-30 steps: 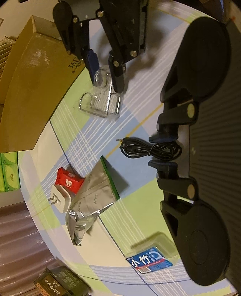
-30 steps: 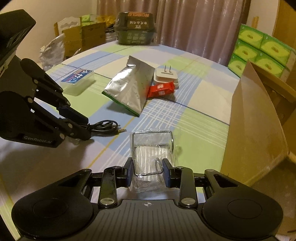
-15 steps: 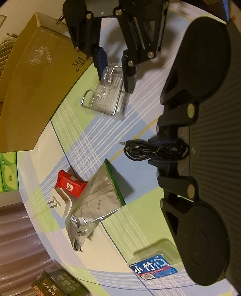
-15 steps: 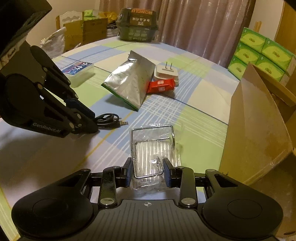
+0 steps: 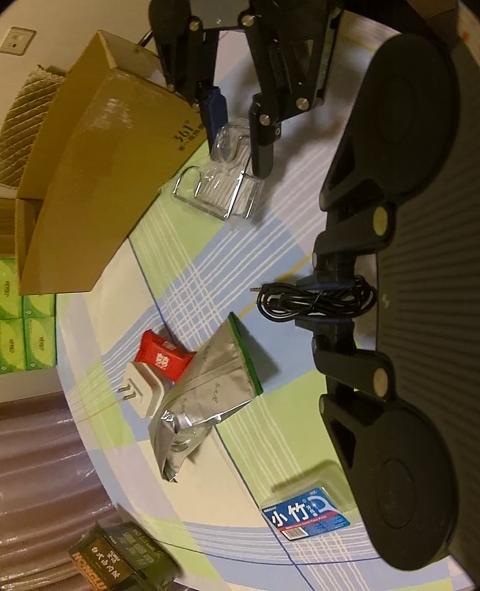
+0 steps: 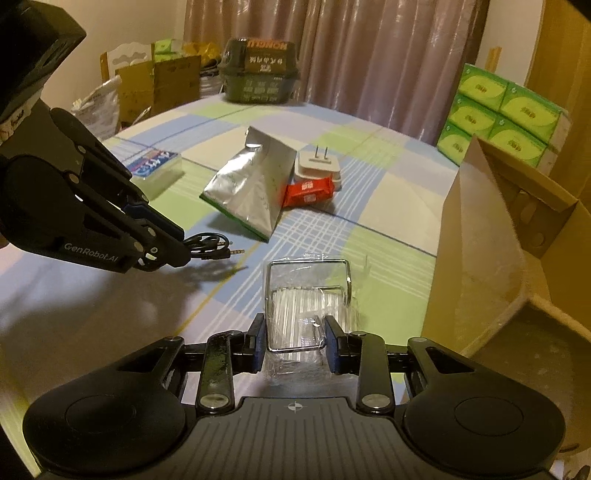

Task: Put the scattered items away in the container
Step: 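Grasp the clear plastic tray with the right gripper while the left gripper grasps the black cable, then carry the tray and cable into the cardboard box and release them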

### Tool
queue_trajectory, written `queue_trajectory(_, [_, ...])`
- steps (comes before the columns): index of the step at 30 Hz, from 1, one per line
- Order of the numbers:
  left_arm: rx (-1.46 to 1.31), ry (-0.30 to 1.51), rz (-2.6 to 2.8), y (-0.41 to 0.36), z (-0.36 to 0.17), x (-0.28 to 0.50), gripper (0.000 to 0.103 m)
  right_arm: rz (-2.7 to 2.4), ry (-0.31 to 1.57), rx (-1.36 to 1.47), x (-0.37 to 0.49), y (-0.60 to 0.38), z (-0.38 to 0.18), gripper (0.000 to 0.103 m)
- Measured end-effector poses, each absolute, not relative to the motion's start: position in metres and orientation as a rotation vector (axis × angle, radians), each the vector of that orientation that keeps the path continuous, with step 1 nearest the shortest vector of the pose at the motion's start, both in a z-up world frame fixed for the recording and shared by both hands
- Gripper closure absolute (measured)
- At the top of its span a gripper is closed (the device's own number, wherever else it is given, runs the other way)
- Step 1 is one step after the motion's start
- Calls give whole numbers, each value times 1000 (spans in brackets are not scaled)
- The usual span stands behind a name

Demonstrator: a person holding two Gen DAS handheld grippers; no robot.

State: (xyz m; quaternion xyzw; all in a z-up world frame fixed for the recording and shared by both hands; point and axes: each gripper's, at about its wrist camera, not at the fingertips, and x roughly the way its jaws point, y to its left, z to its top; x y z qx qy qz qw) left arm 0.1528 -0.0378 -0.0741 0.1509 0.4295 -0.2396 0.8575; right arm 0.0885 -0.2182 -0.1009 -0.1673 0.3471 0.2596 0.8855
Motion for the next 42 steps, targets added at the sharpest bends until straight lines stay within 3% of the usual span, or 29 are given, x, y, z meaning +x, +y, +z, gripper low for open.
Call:
queue_trajectory(20, [290, 762, -491, -54, 7, 131, 93, 478, 545, -328, 73, -236, -21, 74])
queue_trajectory(30, [290, 681, -569, -112, 46, 132, 93, 353, 488, -300, 80, -285, 16, 74])
queue_trajectory(42, [264, 667, -659, -190, 53, 143, 93, 215, 502, -236, 93, -357, 21, 74])
